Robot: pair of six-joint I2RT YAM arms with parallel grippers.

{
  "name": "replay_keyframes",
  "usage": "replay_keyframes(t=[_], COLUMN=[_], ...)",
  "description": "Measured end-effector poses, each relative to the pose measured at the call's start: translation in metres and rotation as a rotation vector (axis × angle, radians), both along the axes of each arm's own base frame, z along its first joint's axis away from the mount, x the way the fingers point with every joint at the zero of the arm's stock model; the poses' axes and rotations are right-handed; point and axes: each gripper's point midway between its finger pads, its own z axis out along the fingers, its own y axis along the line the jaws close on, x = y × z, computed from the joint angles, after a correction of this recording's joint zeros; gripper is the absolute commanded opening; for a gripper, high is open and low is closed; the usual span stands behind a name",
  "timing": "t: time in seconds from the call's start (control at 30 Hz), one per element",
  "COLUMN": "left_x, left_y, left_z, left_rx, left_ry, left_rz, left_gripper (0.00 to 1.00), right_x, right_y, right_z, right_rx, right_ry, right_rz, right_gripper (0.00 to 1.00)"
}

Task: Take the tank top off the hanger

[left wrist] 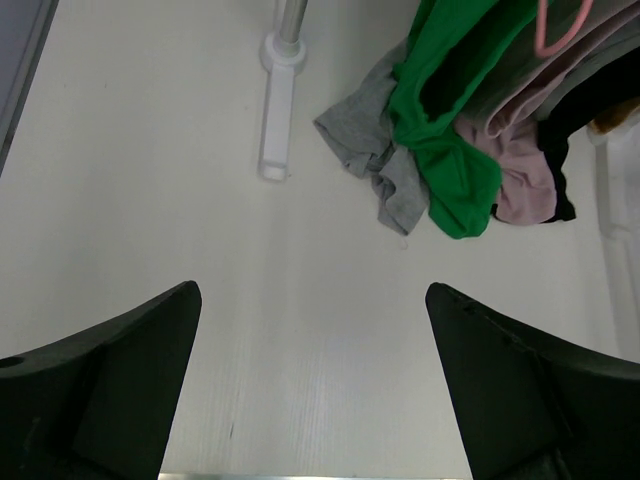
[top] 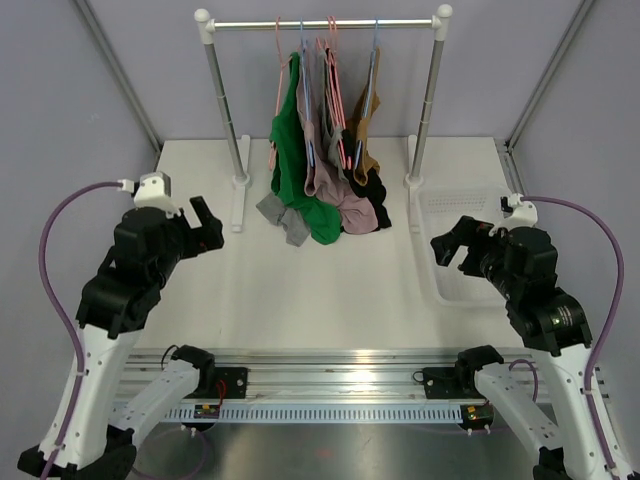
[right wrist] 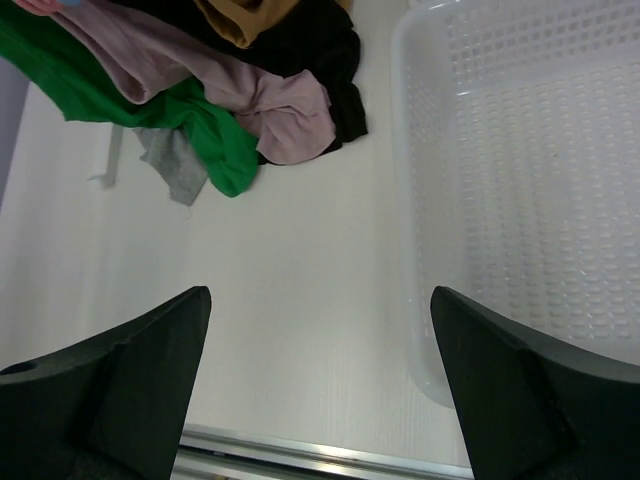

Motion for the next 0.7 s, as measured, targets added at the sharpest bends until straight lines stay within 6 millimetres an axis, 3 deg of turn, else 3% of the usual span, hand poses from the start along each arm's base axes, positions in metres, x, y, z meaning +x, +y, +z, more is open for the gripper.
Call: replay_keyframes(t=[0.2,0.37,0.5,0.6,0.7], left_x=[0.057,0.120,0.178,0.217,0.244], left_y=[-0.027,-0.056,-0.080,-0.094,-0.103], left_z=[0.063,0.093,0.092,0.077,0.059], left_rx=[-0.047,-0.040,0.003,0.035,0.061], left_ry=[-0.092,-0.151,-0.159,-0.141,-0.115], left_rz=[-0.040,-0.116,-0.171,-0.196,-0.216], left_gripper=[0.99,0.99,0.99,0.97,0.91], right_x=[-0.004,-0.016,-0.027,-0.033,-0.039], right_y=[0.023,0.038,0.045,0.048,0.050], right_z=[0.013,0.021,0.026,0.029,0.031], right_rx=[0.087,0.147,0.179,0.191,0.201], right_ry=[-0.037,-0.053,-0.065,-0.072,-0.081], right_rz=[0.109,0.188,0.238,0.262,0.285], right_gripper=[0.99,1.00,1.00,1.00,0.99])
